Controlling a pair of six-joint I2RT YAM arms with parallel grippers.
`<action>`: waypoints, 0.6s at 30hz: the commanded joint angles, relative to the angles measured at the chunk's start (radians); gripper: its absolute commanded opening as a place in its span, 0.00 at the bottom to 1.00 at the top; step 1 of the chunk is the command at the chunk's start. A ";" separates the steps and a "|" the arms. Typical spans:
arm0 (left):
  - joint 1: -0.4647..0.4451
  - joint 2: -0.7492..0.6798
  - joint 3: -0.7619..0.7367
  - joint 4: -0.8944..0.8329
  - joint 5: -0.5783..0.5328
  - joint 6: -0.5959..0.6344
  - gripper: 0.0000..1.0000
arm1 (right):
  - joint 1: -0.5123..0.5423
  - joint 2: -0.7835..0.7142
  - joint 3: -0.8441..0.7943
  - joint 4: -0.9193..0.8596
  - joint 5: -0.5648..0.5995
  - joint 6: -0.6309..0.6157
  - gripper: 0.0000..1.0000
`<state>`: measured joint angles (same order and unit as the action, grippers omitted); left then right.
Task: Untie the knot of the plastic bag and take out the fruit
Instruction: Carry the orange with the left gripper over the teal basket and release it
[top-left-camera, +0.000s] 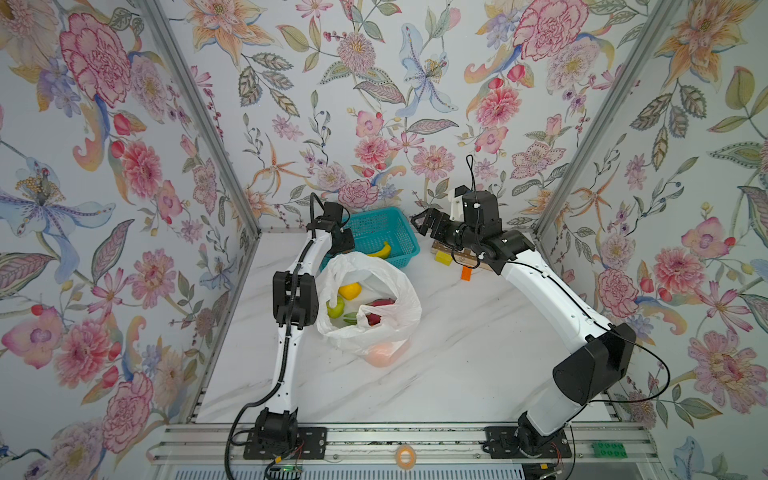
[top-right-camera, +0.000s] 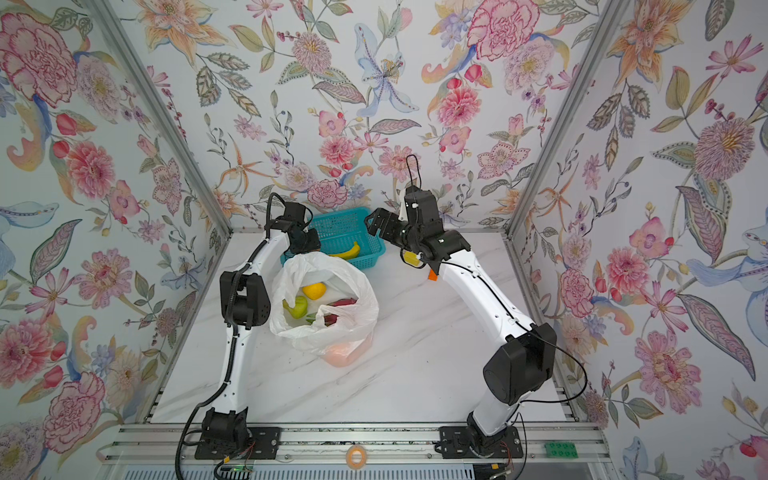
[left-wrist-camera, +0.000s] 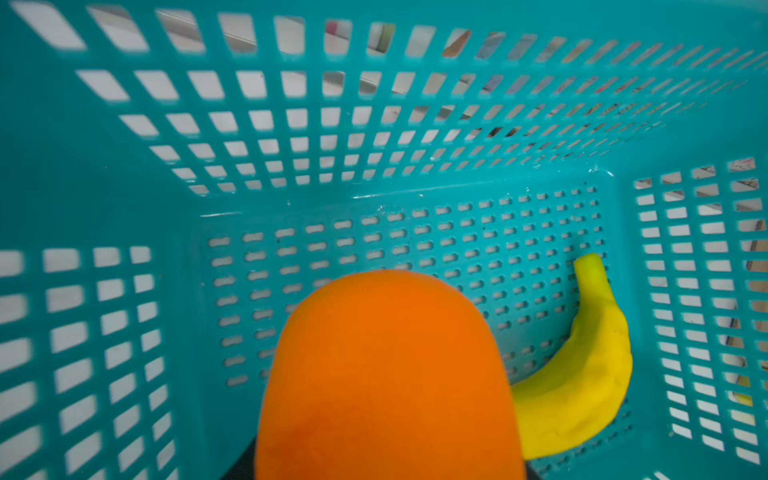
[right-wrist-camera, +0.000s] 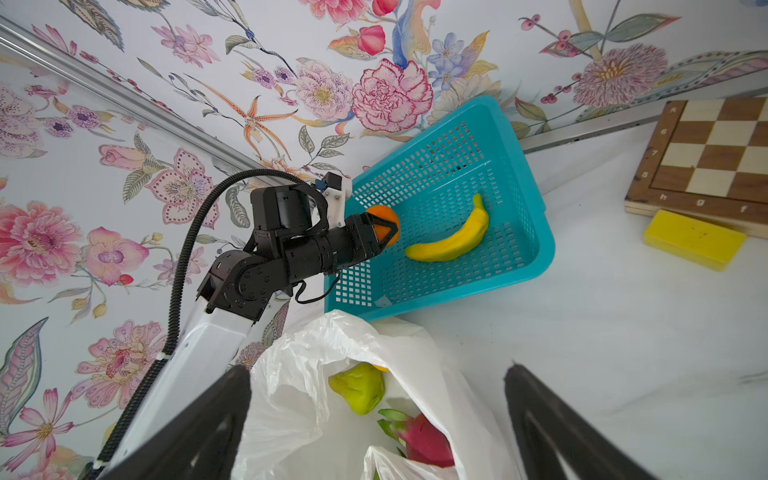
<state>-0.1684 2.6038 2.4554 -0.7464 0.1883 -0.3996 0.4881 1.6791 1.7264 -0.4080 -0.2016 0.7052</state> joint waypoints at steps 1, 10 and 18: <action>0.001 0.054 0.048 0.037 0.051 -0.035 0.40 | -0.005 -0.017 -0.003 -0.022 -0.004 0.011 0.97; 0.002 0.026 0.032 0.046 0.092 -0.003 0.67 | 0.003 -0.054 -0.024 -0.027 0.025 0.012 0.97; 0.001 -0.137 -0.052 0.049 0.082 0.001 0.92 | 0.010 -0.074 -0.022 -0.027 0.032 0.000 0.97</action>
<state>-0.1684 2.6076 2.4241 -0.7036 0.2707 -0.4091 0.4904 1.6413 1.7107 -0.4297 -0.1864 0.7120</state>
